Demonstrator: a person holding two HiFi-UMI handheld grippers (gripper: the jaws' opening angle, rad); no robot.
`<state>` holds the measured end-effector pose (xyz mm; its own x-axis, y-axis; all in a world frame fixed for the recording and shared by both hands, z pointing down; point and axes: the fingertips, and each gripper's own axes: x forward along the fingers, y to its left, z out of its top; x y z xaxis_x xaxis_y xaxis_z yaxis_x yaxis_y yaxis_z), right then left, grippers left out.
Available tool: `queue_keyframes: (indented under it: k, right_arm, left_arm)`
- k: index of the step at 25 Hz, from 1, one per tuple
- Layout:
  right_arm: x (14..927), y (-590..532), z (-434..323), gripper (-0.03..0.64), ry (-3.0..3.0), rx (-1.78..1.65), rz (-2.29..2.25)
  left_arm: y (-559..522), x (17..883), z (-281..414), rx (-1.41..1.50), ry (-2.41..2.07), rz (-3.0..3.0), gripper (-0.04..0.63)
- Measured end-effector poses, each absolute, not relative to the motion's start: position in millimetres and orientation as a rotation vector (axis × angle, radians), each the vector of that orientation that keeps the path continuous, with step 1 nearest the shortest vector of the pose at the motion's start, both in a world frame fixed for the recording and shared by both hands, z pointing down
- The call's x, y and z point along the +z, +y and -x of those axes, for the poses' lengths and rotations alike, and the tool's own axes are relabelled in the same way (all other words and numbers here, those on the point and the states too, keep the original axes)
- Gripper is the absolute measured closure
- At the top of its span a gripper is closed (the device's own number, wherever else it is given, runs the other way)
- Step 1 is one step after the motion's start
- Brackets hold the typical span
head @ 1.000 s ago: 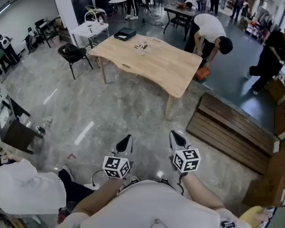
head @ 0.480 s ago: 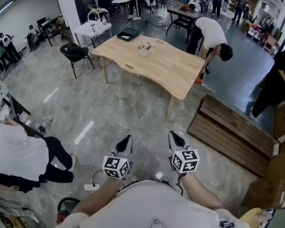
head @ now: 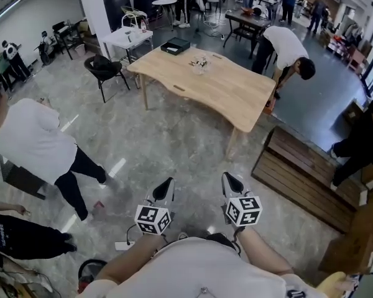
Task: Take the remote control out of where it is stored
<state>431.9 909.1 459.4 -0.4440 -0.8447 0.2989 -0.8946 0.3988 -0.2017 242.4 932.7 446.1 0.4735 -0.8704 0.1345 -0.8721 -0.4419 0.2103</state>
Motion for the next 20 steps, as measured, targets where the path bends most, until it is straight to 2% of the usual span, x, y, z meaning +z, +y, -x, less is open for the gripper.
queue_keyframes:
  k: [11, 20]
  right_arm:
    - [470, 891, -384, 0.589, -2.505, 0.486, -1.535]
    - [481, 819, -360, 0.589, -2.522, 0.487, -1.487]
  left_arm:
    - [916, 464, -188, -0.008, -1.535, -2.43, 0.594]
    - [850, 475, -164, 0.007, -1.571, -2.401, 0.595]
